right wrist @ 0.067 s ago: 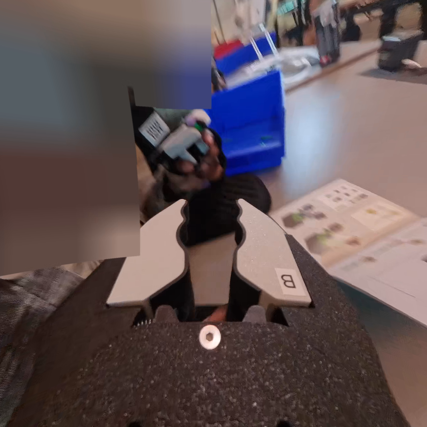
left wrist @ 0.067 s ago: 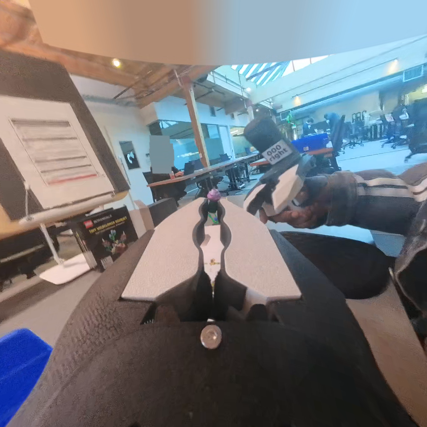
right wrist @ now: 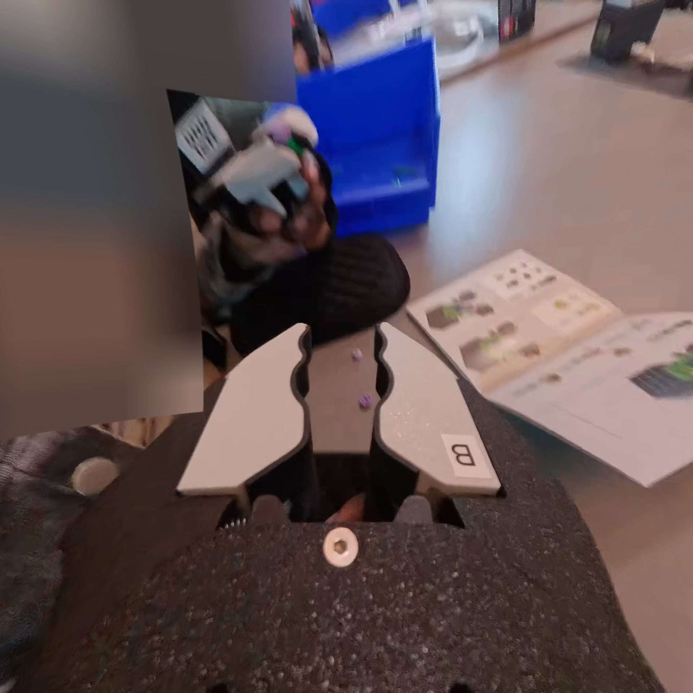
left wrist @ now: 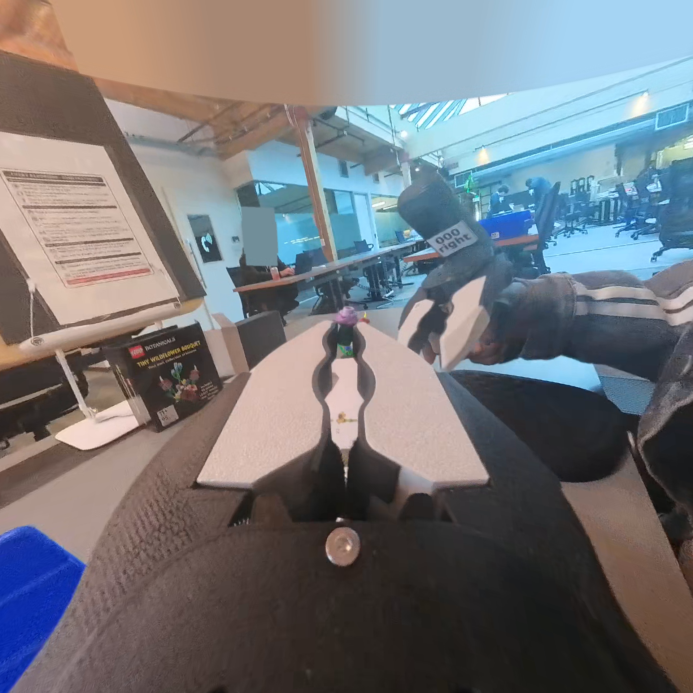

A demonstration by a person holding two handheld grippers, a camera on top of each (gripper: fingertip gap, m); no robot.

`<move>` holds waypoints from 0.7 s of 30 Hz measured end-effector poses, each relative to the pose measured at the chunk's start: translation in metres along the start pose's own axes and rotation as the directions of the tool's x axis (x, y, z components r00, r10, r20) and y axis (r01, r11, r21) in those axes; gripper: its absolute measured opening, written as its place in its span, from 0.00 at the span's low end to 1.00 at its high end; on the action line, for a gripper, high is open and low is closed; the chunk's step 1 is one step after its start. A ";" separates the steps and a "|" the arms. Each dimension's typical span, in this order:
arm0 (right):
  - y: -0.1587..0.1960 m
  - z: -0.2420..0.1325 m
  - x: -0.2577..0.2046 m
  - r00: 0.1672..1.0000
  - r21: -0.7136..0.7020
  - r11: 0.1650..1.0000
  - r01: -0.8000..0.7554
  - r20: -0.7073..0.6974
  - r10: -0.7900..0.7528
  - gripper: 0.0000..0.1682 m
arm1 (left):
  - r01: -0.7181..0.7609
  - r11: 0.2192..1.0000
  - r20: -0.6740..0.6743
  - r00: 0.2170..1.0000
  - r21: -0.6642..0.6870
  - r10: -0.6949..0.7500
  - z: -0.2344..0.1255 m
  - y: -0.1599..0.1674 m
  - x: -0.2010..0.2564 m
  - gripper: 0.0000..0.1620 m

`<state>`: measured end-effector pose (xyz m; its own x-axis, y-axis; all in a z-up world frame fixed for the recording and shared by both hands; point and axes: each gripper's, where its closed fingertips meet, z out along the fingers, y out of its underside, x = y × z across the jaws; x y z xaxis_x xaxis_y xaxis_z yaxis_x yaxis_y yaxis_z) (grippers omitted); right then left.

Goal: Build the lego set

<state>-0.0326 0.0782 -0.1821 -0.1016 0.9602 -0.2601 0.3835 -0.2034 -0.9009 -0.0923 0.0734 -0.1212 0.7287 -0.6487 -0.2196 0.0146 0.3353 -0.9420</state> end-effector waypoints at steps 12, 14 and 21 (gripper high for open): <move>0.071 0.025 0.009 0.984 -0.450 0.875 0.177 0.059 -0.168 0.11 | 0.043 0.969 -0.070 0.996 -0.242 -0.062 0.008 0.042 0.010 0.03; 0.077 0.030 0.011 0.977 -0.491 0.845 0.211 0.070 -0.203 0.11 | 0.039 0.962 -0.097 0.993 -0.270 -0.068 0.009 0.046 0.014 0.03; 0.081 0.035 0.013 0.963 -0.525 0.810 0.261 0.084 -0.256 0.10 | 0.036 0.945 -0.128 0.988 -0.325 -0.081 0.011 0.055 0.018 0.03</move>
<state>-0.0350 0.0673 -0.2705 -0.2731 0.9608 -0.0485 0.7657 0.1866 -0.6156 -0.0707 0.0873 -0.1741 0.6317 -0.7557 -0.1727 -0.1824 0.0716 -0.9806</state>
